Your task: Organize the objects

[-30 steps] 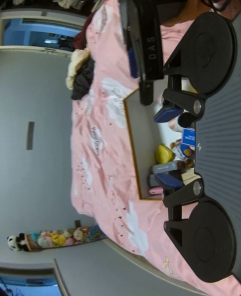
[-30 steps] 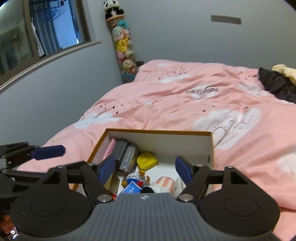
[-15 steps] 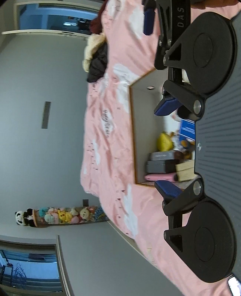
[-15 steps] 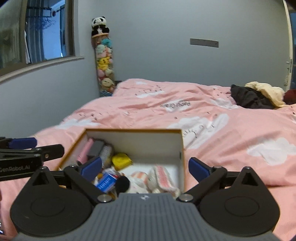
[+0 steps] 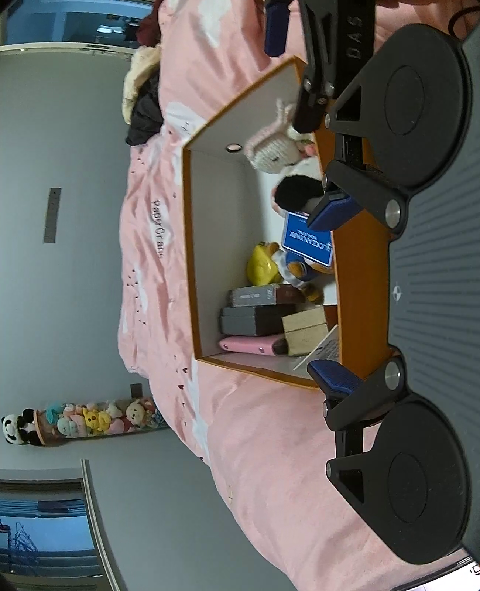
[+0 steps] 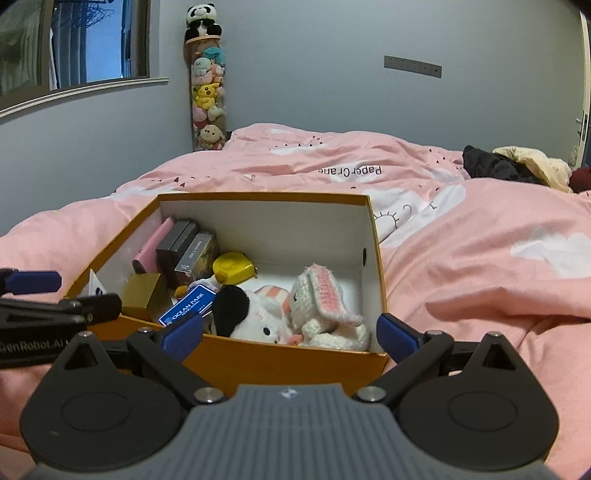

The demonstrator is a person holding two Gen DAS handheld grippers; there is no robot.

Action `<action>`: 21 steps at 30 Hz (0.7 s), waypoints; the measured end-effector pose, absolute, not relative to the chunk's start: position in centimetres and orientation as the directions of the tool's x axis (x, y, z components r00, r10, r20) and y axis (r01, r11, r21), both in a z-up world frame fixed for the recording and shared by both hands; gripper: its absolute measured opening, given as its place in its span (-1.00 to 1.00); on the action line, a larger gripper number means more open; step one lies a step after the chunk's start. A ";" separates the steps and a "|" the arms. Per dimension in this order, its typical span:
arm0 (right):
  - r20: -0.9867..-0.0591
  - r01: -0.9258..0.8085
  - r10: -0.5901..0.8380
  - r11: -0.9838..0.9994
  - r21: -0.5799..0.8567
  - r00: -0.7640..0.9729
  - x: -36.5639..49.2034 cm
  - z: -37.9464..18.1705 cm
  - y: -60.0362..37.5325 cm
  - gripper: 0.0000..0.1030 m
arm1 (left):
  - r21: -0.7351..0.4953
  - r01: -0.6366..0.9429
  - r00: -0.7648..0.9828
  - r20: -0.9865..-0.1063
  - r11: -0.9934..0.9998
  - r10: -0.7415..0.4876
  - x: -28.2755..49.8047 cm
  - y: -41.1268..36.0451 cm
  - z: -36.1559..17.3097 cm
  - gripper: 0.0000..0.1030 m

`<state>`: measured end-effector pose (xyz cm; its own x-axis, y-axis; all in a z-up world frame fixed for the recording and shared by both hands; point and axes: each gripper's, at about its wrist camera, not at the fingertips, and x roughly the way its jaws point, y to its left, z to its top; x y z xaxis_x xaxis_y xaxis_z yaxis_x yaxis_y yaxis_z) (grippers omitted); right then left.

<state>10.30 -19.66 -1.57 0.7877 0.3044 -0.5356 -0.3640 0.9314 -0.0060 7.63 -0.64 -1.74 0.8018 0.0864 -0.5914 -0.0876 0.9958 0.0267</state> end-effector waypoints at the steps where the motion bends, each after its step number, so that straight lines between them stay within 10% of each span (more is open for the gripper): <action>1: -0.536 -0.359 0.306 0.933 0.005 0.787 10.4 -1.6 -19.7 0.94 | 0.024 -0.089 0.799 -0.596 0.996 0.086 7.7 -0.6 -1.9 0.75; 21: -0.568 -0.345 0.294 0.938 0.019 0.769 11.0 -2.2 -19.8 0.94 | 0.018 -0.095 0.779 -0.621 0.995 0.086 8.0 -0.4 -2.2 0.75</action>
